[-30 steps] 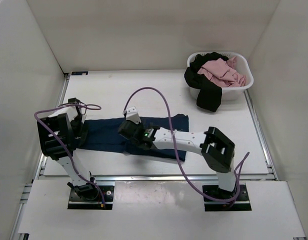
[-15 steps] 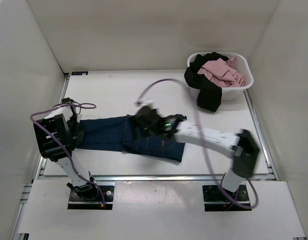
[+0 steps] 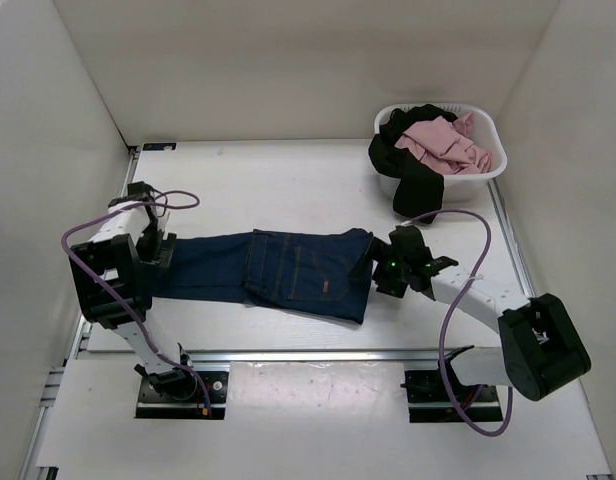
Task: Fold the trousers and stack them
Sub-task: Fold the trousers
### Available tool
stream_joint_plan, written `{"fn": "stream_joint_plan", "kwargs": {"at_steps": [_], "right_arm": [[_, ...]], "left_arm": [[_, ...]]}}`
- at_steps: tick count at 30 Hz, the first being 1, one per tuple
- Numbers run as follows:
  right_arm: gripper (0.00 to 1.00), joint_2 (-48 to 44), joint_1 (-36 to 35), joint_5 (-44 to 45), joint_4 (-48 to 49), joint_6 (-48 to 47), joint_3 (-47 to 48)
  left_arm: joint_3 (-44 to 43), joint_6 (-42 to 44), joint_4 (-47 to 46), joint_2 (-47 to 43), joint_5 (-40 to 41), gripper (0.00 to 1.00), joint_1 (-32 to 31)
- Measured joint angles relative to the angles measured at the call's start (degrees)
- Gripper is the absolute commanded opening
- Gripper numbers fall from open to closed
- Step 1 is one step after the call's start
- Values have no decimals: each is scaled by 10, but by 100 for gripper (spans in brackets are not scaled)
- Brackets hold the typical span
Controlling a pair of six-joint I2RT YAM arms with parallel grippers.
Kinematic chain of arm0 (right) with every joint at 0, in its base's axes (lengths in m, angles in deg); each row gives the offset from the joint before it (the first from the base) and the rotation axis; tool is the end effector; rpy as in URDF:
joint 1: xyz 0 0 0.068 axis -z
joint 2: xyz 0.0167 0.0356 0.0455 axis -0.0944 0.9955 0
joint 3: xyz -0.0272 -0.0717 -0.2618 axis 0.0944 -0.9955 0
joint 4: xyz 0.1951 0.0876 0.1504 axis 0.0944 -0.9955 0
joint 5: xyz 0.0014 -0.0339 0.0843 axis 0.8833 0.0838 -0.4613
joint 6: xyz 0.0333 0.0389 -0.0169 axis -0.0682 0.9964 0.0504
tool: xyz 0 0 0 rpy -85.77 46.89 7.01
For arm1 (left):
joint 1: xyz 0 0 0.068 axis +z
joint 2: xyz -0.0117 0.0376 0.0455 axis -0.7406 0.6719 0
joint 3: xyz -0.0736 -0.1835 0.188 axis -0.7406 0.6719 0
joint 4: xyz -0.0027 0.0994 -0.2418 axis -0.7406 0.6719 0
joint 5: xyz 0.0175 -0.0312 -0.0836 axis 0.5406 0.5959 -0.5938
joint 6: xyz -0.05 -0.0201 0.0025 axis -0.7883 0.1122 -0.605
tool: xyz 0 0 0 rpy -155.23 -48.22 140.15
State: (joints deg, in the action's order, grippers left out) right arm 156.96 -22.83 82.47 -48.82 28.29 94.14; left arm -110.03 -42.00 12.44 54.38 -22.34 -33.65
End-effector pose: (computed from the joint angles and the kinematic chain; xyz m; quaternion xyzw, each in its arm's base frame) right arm 0.2160 0.1191 0.1735 0.1458 0.9250 0.2425 0.2536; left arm 0.3053 0.0888 0.1896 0.0432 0.9838 0.1738 0.0072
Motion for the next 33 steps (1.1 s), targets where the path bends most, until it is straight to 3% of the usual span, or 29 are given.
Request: {"fn": "stream_joint_plan", "kwargs": {"at_steps": [1,4,5,7,10,11,12,17,20,23,26,30,33], "right_arm": [[99,3,0,-9,14,3,0],[84,28,0,-22,35,21,0],[70,44,0,-22,33,31,1],[62,75,2,-31,26,58,15],[39,109,4,-45,34,87,29],[28,114,4,-50,36,93,29],[3,118,4,-52,38,99,27],[0,110,35,-66,-13,99,33],[0,24,112,-34,-148,59,68],[0,-42,169,38,-314,-20,223],[0,-21,179,97,-435,-100,432],[0,64,118,164,-557,-166,634],[0,152,31,221,-605,-172,711]], "left_arm": [[2,0,0,0,0,100,0],[14,0,3,0,0,100,0],[18,0,4,-1,0,100,0],[23,0,9,0,0,100,0],[22,0,12,-7,-1,100,0],[21,0,14,-11,-1,100,0],[20,0,17,-17,-1,100,0],[10,0,31,-42,-5,100,0],[-4,0,53,-44,-18,100,-1],[-20,-1,71,-54,-38,100,-11],[-31,-2,83,-66,-50,100,-25],[-34,-3,90,-70,-61,100,-40],[-34,-2,95,-70,-63,100,-43]]}}
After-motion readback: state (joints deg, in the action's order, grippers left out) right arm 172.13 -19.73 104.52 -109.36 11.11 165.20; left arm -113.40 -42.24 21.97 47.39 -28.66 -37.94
